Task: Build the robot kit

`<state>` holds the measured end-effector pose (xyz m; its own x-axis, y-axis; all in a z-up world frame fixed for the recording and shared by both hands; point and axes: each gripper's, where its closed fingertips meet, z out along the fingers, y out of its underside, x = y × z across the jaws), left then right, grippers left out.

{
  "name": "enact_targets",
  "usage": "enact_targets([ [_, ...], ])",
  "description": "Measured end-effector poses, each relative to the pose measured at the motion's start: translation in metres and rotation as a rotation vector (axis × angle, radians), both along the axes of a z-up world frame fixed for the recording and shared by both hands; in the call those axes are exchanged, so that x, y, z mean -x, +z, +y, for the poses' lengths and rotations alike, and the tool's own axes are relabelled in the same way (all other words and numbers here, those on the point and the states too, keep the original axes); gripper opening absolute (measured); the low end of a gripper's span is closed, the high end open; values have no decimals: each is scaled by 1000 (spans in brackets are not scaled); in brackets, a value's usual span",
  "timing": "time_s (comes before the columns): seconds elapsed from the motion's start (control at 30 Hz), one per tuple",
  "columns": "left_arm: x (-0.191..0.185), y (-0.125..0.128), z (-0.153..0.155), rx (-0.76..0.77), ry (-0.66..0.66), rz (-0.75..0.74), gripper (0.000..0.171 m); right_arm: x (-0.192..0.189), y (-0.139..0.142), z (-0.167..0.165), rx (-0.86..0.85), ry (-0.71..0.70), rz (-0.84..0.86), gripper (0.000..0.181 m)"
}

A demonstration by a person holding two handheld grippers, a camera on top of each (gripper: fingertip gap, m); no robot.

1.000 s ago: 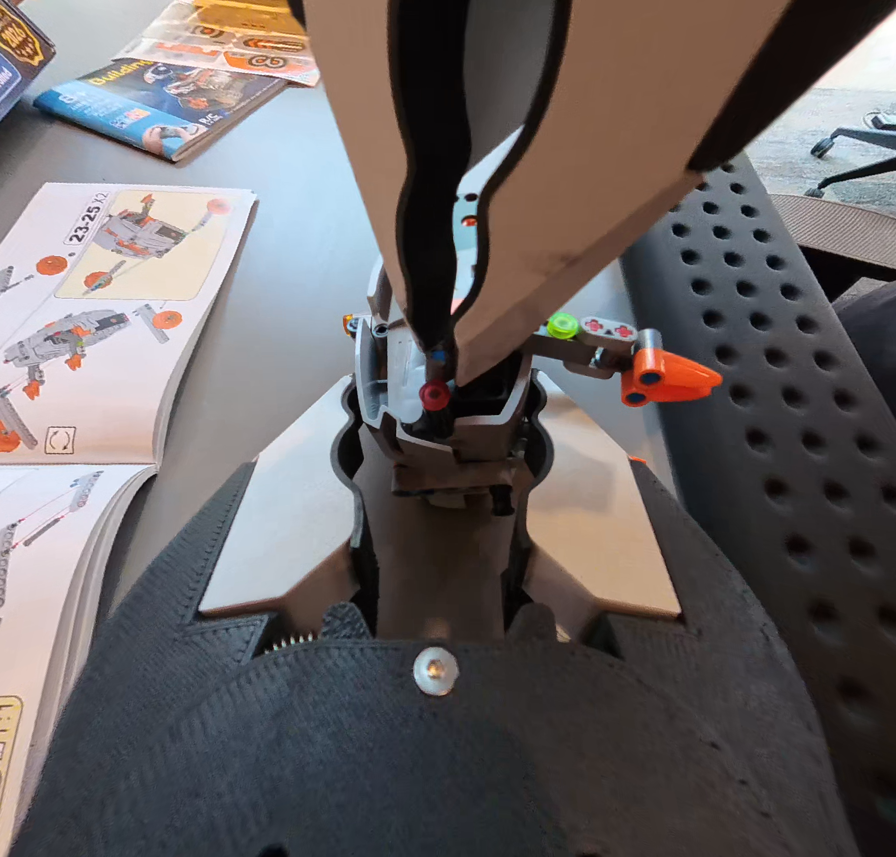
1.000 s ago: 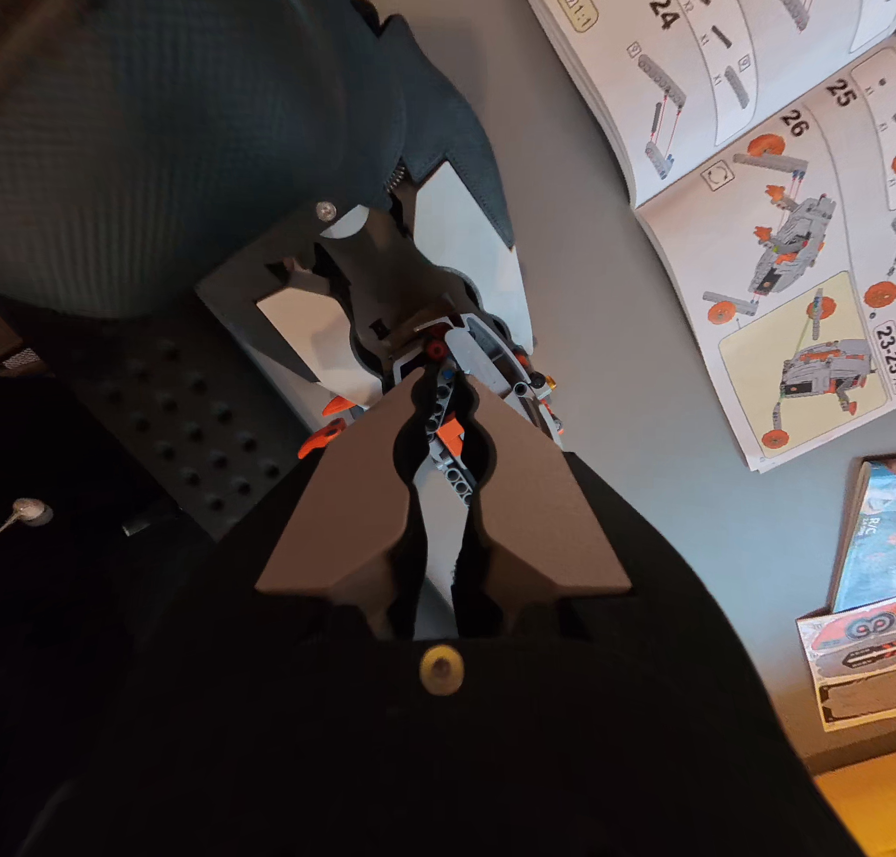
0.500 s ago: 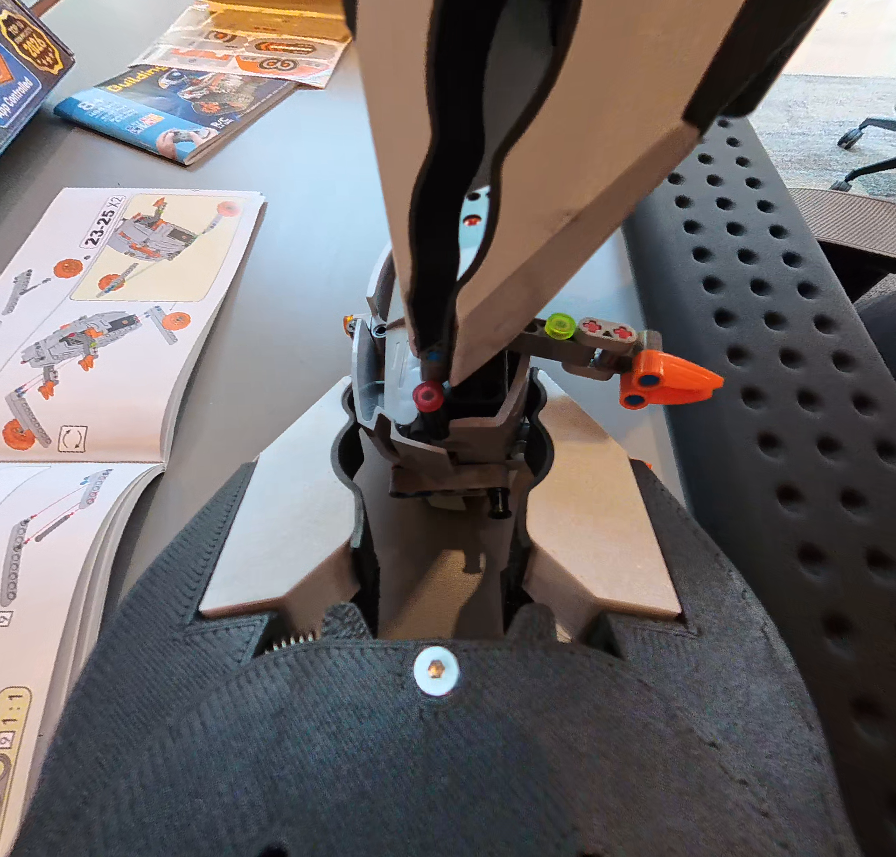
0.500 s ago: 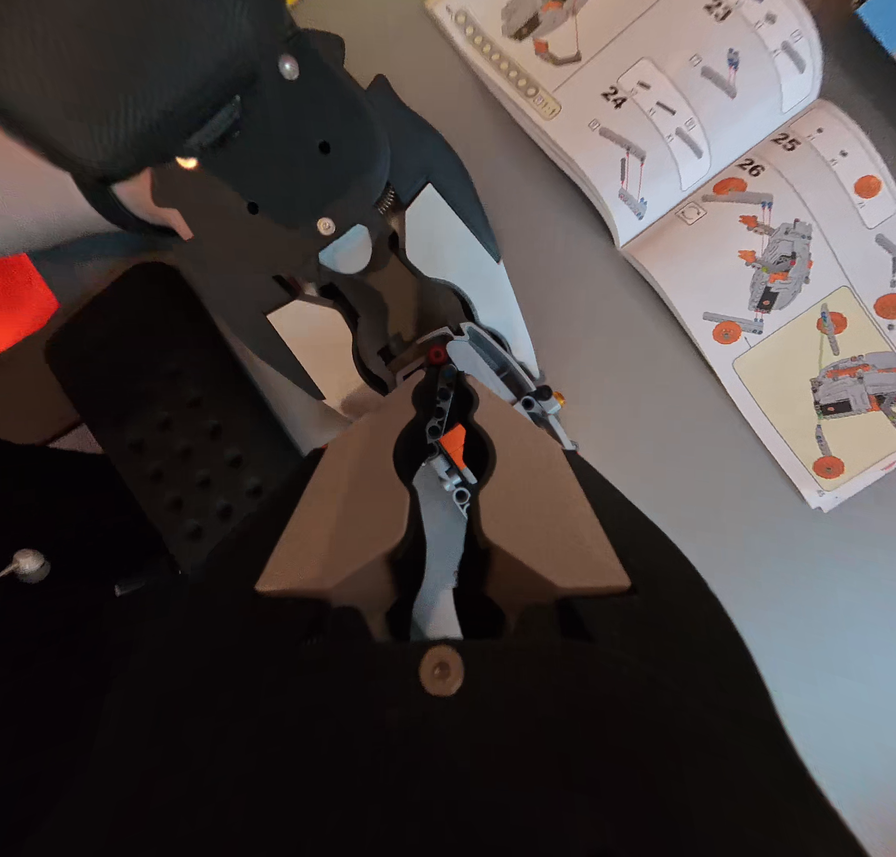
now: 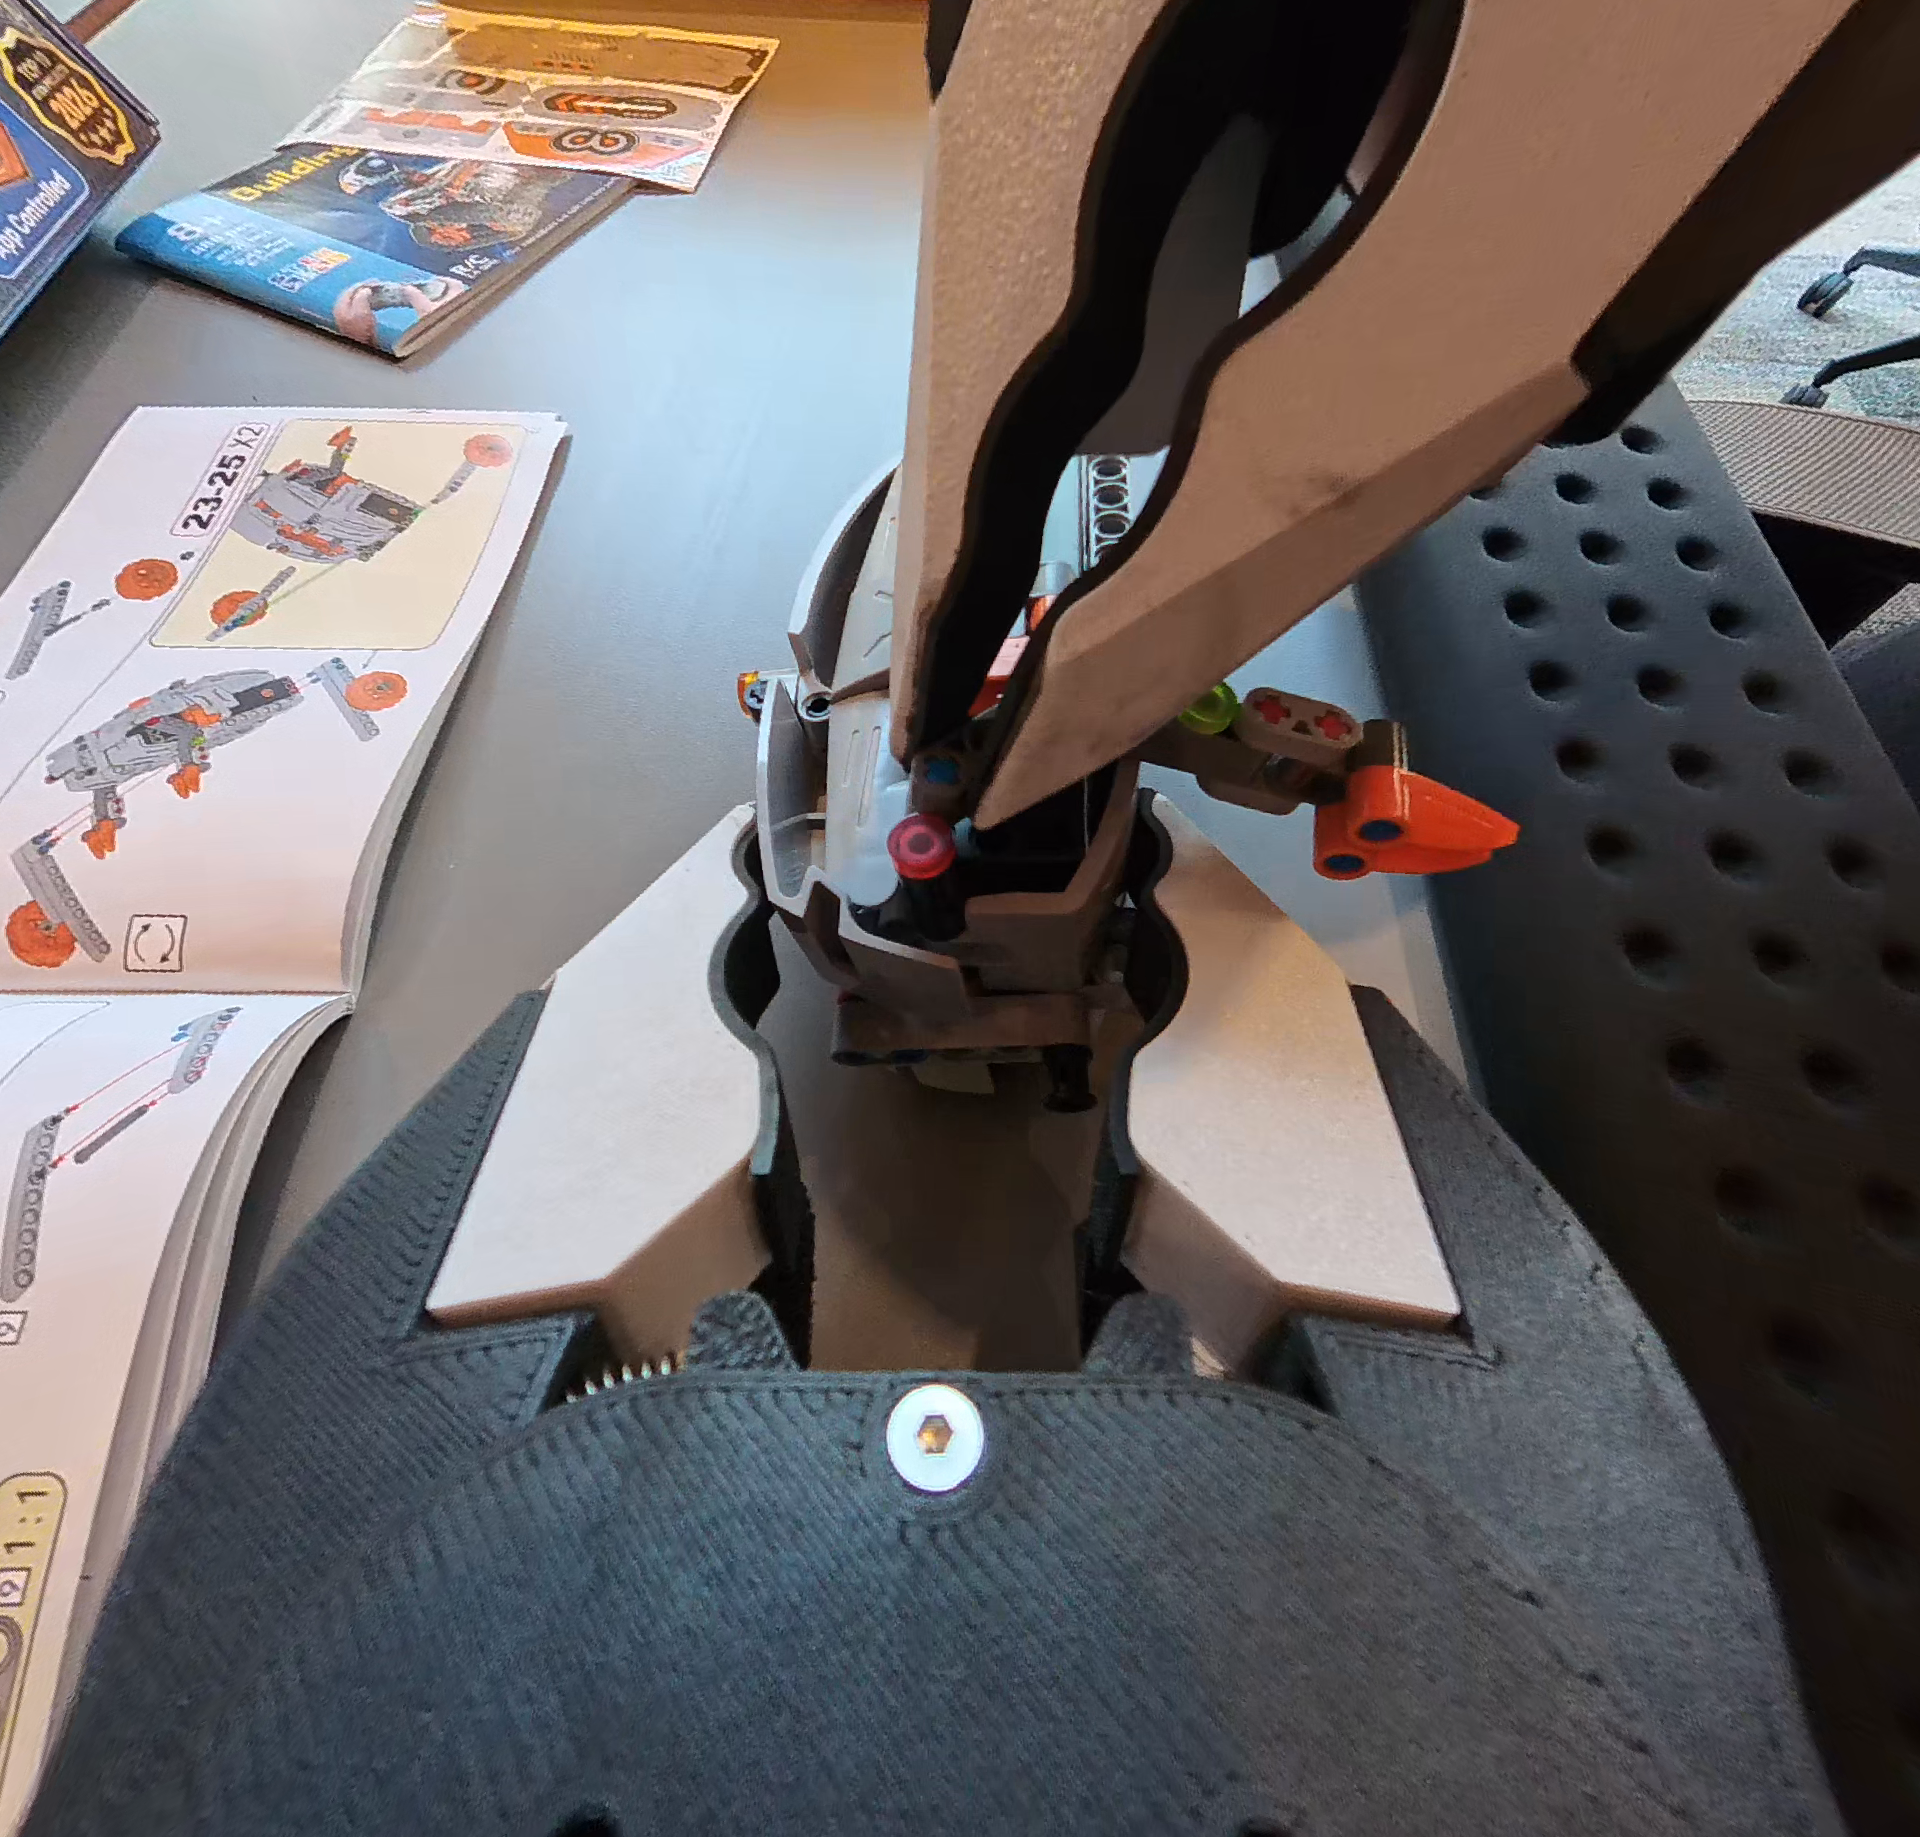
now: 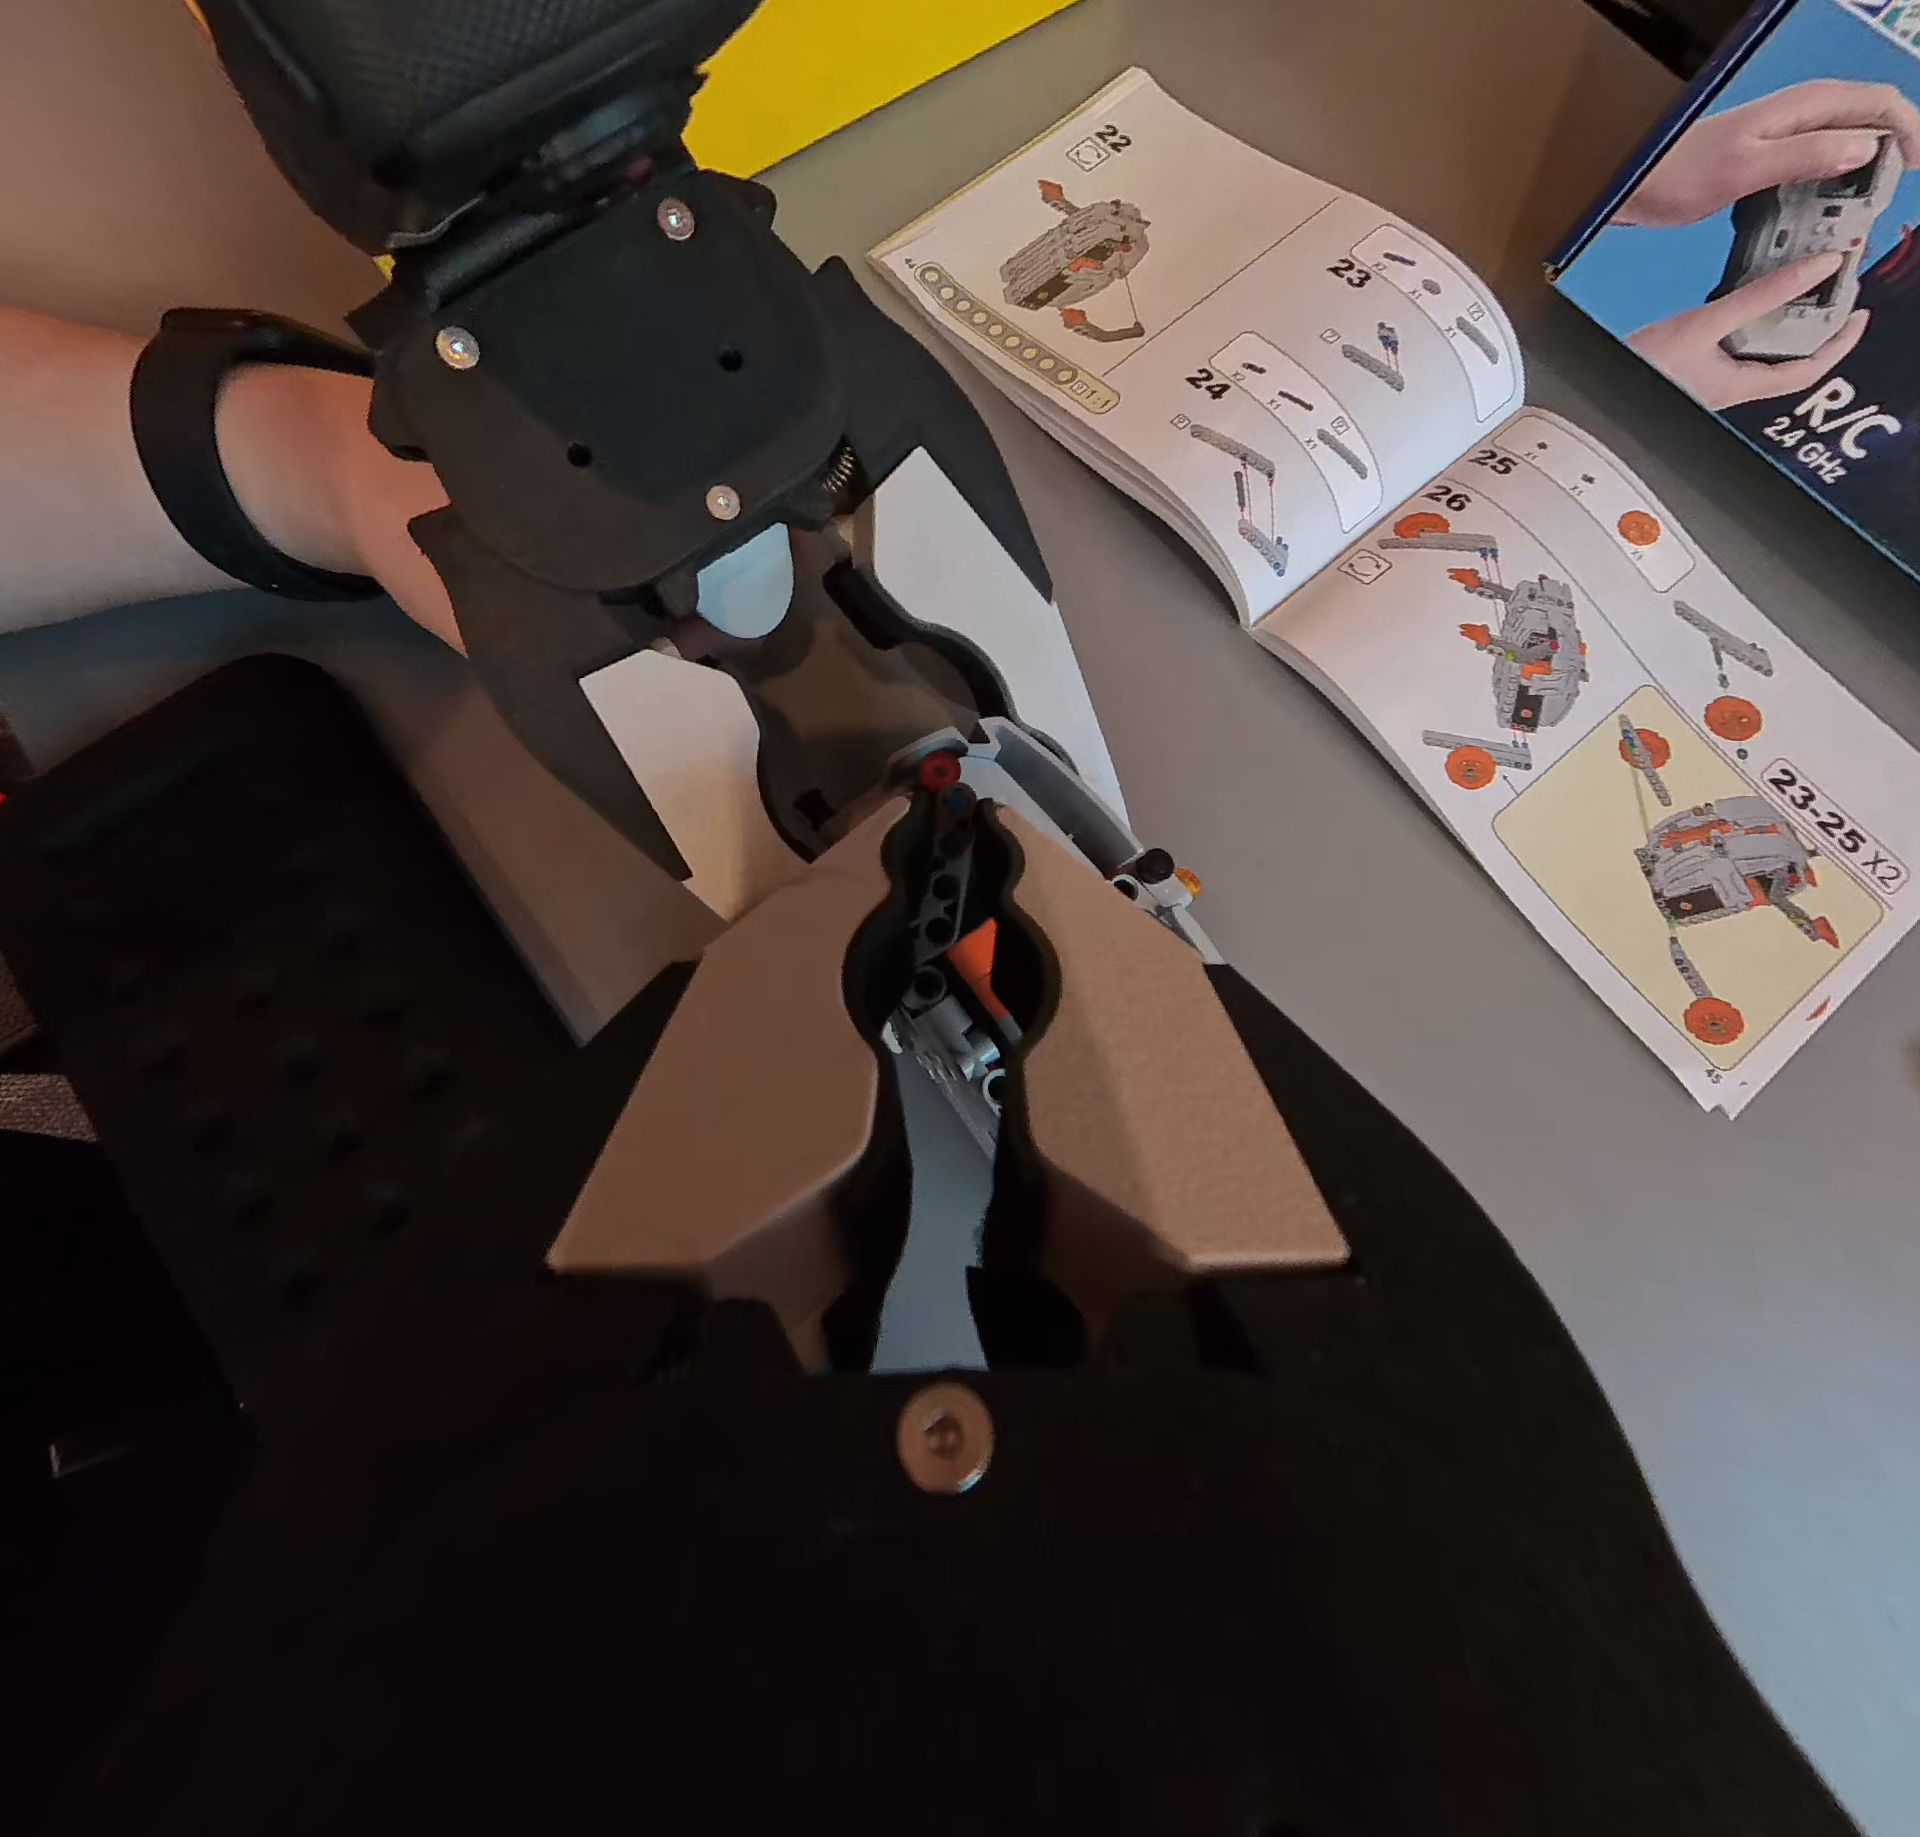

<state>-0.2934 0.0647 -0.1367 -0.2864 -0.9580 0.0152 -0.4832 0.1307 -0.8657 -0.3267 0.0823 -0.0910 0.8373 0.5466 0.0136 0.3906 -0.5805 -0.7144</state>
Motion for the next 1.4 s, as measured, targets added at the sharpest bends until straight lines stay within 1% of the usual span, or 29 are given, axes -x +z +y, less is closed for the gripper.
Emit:
enact_targets([
  [0.07,0,0,0,-5,1,-1,67,0,-1,-1,23,0,-2,7],
  [0.17,0,0,-1,-23,2,-7,66,-1,-2,-2,111,10,19,7],
  [0.37,0,0,-1,-30,2,-9,66,-2,-3,-5,284,75,52,7],
  [0.47,0,0,-2,-41,-2,-13,67,-3,-3,-7,346,98,18,7],
  [0.57,0,0,-2,-27,-1,-9,67,-3,-4,-6,380,78,-23,7],
  [0.73,-1,0,-2,-35,5,-11,66,-4,-4,-8,370,55,-185,7],
  [0.93,-2,0,-1,-12,17,-4,66,-5,-5,-5,388,86,-310,6],
  [1.03,-2,0,-1,-18,22,-5,66,-4,-4,-3,411,113,-303,6],
  [1.17,-3,0,-1,-8,25,-1,66,-4,-5,-2,382,122,-262,6],
  [1.27,-3,0,-2,-26,27,-6,66,-4,-5,-5,347,104,-214,7],
  [1.4,-3,0,-2,-24,26,-5,66,-4,-5,-5,262,80,-169,7],
])
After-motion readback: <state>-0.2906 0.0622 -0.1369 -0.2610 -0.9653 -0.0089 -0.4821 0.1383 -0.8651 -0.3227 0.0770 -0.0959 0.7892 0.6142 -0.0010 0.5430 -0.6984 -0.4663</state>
